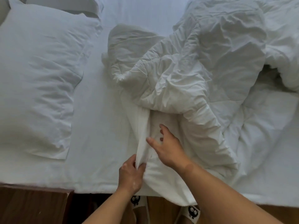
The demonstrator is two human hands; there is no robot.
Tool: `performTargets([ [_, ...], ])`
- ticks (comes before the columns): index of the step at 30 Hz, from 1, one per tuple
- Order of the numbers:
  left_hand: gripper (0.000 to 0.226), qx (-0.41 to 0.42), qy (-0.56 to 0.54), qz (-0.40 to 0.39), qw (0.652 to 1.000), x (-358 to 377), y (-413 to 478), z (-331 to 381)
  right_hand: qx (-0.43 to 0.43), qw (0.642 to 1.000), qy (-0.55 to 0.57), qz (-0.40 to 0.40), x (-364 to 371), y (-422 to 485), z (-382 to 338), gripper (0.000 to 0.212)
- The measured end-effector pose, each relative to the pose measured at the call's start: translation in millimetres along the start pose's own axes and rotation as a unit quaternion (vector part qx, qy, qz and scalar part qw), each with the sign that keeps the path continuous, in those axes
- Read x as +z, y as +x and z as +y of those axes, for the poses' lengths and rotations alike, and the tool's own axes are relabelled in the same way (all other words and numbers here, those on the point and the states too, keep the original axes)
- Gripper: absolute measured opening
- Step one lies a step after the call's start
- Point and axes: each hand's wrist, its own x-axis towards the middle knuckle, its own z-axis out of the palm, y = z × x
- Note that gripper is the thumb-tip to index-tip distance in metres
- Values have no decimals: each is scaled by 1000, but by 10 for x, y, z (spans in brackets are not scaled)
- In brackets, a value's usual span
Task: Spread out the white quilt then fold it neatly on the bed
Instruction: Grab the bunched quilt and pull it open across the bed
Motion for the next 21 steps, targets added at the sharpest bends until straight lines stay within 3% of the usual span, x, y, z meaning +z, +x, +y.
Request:
performTargets([
  [4, 18, -60, -52, -140, 987, -344, -110, -417, 4, 1000, -8, -28, 646, 138, -294, 103],
  [7, 32, -27, 15, -204, 979, -608, 172, -470, 30, 997, -63, 36, 960, 281, -338, 85],
  [10, 37, -45, -110, -83, 989, -953, 563, -305, -30, 989, -141, 43, 1059, 269, -370, 56],
  [12, 66, -39, -146, -36, 988, -1133, 814, -146, -132, 969, -210, -10, 1210, 102, -385, 50],
  [14, 103, -34, -64, -17, 997, -1247, 998, 1, -202, 937, -261, -117, 1417, -126, -379, 52],
  [16, 117, -37, 38, 26, 998, -1330, 1103, -26, -229, 891, -308, -241, 1609, -324, -301, 52],
  [18, 107, -44, 123, 71, 989, -1417, 1129, -194, -209, 857, -343, -322, 1700, -452, -186, 49],
  [21, 65, -60, 97, 95, 989, -1595, 1175, -554, -137, 870, -342, -328, 1613, -425, -100, 53],
])
